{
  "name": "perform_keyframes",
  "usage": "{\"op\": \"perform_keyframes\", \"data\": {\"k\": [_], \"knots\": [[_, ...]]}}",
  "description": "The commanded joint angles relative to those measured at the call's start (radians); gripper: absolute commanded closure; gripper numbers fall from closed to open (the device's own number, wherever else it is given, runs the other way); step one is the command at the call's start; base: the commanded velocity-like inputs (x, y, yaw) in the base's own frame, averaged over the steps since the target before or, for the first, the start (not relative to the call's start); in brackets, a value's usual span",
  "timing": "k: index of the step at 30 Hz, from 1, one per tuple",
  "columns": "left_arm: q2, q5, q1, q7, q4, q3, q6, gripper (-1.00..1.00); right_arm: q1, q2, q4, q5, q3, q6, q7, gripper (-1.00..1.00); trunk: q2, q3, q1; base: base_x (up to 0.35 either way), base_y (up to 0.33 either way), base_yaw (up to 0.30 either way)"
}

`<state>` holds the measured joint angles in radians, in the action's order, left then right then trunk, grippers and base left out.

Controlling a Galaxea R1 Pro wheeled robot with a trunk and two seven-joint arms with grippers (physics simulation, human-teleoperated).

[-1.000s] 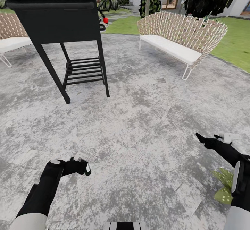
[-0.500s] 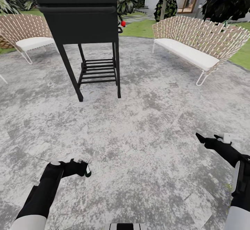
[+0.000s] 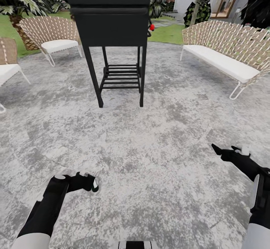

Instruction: Pick up the pesticide atomizer in the garden and spray insectifuge to fully cover both potted plants in the garden.

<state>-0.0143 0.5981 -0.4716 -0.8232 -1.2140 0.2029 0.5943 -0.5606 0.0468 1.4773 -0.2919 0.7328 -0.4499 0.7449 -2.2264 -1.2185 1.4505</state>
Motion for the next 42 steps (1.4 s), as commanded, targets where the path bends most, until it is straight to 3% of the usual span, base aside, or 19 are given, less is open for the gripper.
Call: {"op": "perform_keyframes", "data": {"k": [1, 8, 33, 42], "knots": [[0.000, 0.006, -0.001, -0.008, -0.001, 0.001, 0.004, 1.00, -0.001, 0.000, 0.001, -0.007, 0.002, -0.004, 0.008, -1.00, -0.008, -0.003, 0.004, 0.000, 0.000, 0.240], [0.000, 0.006, -0.001, -0.008, -0.001, 0.001, 0.004, 1.00, -0.001, 0.000, 0.002, -0.007, 0.002, -0.003, 0.008, -1.00, -0.057, -0.018, 0.031, 0.000, 0.000, 0.240], [-0.001, 0.006, -0.001, -0.008, -0.001, 0.004, 0.004, 1.00, -0.001, 0.001, 0.005, -0.006, 0.007, -0.004, 0.008, -1.00, -0.057, -0.015, 0.031, 0.000, 0.000, 0.020], [-0.001, 0.006, -0.001, -0.008, -0.001, 0.004, 0.004, 1.00, -0.001, 0.001, 0.006, -0.006, 0.007, -0.006, 0.008, -1.00, -0.057, -0.015, 0.031, 0.000, 0.000, -0.227]]}}
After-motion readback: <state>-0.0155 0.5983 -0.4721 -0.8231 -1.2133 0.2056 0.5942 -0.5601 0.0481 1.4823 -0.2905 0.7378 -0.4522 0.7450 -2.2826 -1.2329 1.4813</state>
